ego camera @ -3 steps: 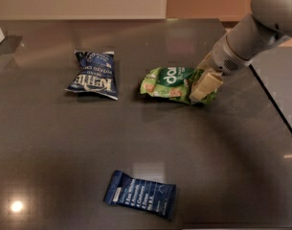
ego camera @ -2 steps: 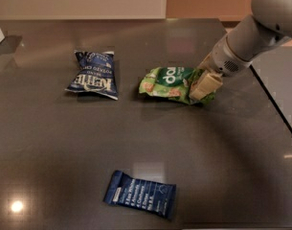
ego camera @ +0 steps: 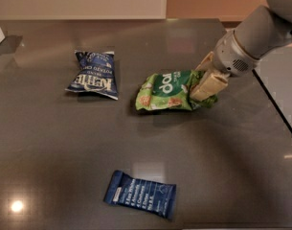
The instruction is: Move green rice chip bag near rxbar blueberry
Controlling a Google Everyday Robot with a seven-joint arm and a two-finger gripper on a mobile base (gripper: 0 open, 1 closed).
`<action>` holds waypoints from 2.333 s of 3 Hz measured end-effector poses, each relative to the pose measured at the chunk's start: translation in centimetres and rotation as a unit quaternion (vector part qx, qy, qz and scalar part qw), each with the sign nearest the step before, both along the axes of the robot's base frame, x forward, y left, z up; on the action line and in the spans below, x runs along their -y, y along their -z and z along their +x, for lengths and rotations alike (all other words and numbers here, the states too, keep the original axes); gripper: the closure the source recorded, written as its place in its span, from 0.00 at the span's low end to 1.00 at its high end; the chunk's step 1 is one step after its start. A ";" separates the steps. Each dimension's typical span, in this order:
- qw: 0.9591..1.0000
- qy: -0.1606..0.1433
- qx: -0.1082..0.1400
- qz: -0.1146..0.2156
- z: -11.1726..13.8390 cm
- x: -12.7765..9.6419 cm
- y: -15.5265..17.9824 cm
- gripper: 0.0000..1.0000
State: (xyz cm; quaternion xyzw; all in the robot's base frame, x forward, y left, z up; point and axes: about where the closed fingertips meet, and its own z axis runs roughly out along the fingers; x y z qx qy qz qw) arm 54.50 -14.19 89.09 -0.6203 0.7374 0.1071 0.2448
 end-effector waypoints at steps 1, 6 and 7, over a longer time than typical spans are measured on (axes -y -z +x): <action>0.998 -0.059 -0.009 0.003 -3.8 -0.9 -1.5 1.00; 0.958 -0.280 0.017 0.061 -14.8 -1.3 -1.9 0.38; 0.956 -0.285 0.012 0.070 -15.1 -1.2 -1.7 0.14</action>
Offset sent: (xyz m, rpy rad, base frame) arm -0.1290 0.0120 0.0363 0.0310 0.0428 0.4920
